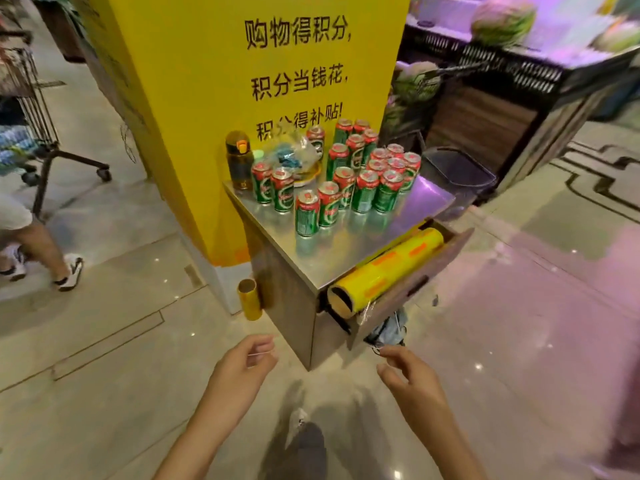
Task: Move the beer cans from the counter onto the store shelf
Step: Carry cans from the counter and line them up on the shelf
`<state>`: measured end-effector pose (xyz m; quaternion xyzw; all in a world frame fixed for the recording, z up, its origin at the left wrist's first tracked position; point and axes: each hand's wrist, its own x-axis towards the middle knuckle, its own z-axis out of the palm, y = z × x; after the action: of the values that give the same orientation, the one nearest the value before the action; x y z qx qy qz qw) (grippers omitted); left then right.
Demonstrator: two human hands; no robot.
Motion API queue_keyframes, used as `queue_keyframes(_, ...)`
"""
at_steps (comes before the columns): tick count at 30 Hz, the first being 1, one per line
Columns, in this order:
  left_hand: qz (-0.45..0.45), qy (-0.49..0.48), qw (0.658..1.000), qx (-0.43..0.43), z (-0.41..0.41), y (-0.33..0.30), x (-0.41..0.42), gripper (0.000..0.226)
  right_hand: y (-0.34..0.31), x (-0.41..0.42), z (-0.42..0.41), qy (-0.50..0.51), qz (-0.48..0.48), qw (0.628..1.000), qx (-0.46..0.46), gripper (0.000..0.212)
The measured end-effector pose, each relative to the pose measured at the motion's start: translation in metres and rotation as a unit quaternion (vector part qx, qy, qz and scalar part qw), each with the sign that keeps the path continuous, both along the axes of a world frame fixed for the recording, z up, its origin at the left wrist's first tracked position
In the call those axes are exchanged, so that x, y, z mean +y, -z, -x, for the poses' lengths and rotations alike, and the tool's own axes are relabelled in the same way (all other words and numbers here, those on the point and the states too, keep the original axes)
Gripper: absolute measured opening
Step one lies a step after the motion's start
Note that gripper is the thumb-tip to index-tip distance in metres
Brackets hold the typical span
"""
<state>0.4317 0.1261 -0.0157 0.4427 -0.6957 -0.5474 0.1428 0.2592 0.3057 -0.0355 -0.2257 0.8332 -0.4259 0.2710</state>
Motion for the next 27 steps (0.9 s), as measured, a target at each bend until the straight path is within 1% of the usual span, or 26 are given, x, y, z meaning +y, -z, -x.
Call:
queue_keyframes(5, -0.016, -0.033, 0.999, -0.001, 0.055, 0.006, -0.060, 0.025, -0.011, -0.064, 0.061, -0.044, 0.034, 0.997, 0.047, 0.018)
queue_keyframes(9, -0.023, -0.030, 0.999, 0.008, 0.109, 0.004, -0.094, 0.022, -0.014, -0.095, 0.106, -0.061, 0.021, 0.997, 0.049, 0.022)
queue_keyframes(12, -0.031, -0.008, 0.999, 0.015, 0.156, 0.003, -0.113, 0.019, -0.005, -0.112, 0.144, -0.064, 0.006, 0.997, 0.041, 0.022)
queue_keyframes(16, -0.066, -0.007, 0.996, 0.056, 0.206, -0.004, -0.125, 0.018, 0.007, -0.137, 0.187, -0.097, -0.005, 0.995, 0.010, 0.021)
queue_keyframes(19, -0.071, -0.033, 0.996, 0.050, 0.226, 0.001, -0.135, 0.022, 0.015, -0.167, 0.221, -0.117, -0.006, 0.993, -0.014, 0.026)
queue_keyframes(20, -0.055, -0.036, 0.997, 0.034, 0.229, 0.004, -0.139, 0.023, 0.016, -0.178, 0.233, -0.129, -0.010, 0.991, -0.025, 0.027)
queue_keyframes(22, -0.035, -0.073, 0.997, 0.009, 0.231, 0.010, -0.144, 0.021, 0.020, -0.202, 0.256, -0.156, -0.017, 0.987, -0.038, 0.032)
queue_keyframes(25, -0.047, -0.142, 0.989, 0.000, 0.230, 0.018, -0.146, 0.017, 0.023, -0.235, 0.284, -0.203, -0.020, 0.978, -0.038, 0.043)
queue_keyframes(27, -0.050, -0.173, 0.984, -0.016, 0.233, 0.029, -0.150, 0.021, 0.024, -0.259, 0.298, -0.234, -0.026, 0.971, -0.041, 0.054)
